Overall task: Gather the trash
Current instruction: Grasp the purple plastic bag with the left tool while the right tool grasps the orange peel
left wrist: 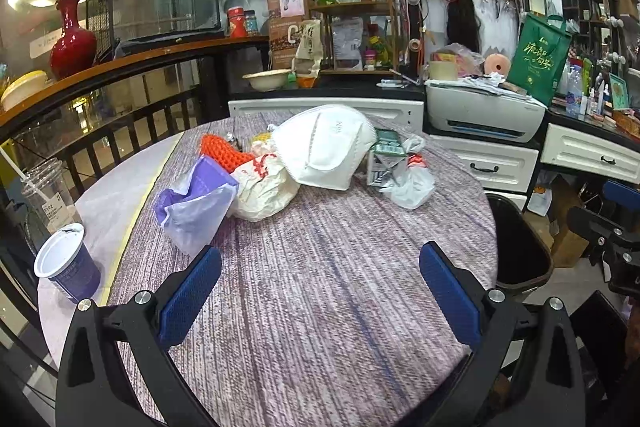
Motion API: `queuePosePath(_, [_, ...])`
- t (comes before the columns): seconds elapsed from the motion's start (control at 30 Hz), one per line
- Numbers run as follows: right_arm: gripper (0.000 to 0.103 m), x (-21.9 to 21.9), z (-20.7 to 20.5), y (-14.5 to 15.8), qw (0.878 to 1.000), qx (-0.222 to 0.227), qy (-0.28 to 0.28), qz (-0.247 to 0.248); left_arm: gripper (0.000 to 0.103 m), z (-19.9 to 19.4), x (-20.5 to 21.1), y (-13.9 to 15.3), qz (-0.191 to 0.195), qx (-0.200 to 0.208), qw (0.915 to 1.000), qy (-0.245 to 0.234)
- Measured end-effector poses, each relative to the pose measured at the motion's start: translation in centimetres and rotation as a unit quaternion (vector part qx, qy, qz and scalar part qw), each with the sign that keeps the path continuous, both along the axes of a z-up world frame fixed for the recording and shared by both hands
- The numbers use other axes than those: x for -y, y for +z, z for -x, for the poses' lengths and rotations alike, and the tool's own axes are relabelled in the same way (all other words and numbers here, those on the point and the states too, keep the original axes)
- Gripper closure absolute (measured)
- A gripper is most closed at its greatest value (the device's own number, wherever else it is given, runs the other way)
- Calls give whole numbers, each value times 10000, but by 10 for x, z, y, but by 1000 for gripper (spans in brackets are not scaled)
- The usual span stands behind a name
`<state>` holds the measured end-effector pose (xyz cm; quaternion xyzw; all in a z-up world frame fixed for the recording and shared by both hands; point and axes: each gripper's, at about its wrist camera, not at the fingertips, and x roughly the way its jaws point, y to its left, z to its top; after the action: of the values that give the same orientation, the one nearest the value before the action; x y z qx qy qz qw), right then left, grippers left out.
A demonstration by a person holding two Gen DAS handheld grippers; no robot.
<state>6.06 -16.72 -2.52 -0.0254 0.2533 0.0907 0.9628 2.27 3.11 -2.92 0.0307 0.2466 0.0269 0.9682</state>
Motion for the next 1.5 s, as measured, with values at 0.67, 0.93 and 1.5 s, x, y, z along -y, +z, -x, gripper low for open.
queuePosePath(0.67, [5, -84, -133, 21, 9886, -565, 1395, 11, 5, -75, -76, 13, -395, -932, 9947, 189])
queuePosePath(0.93, [5, -82, -196, 41, 9874, -783, 1328, -356, 5, -96, -88, 8, 39, -1254, 9919, 190])
queuePosePath(1.5, [54, -152, -318, 13, 9543, -2396, 1727, -454, 30, -128, -98, -6, -287, -1524, 9864, 548])
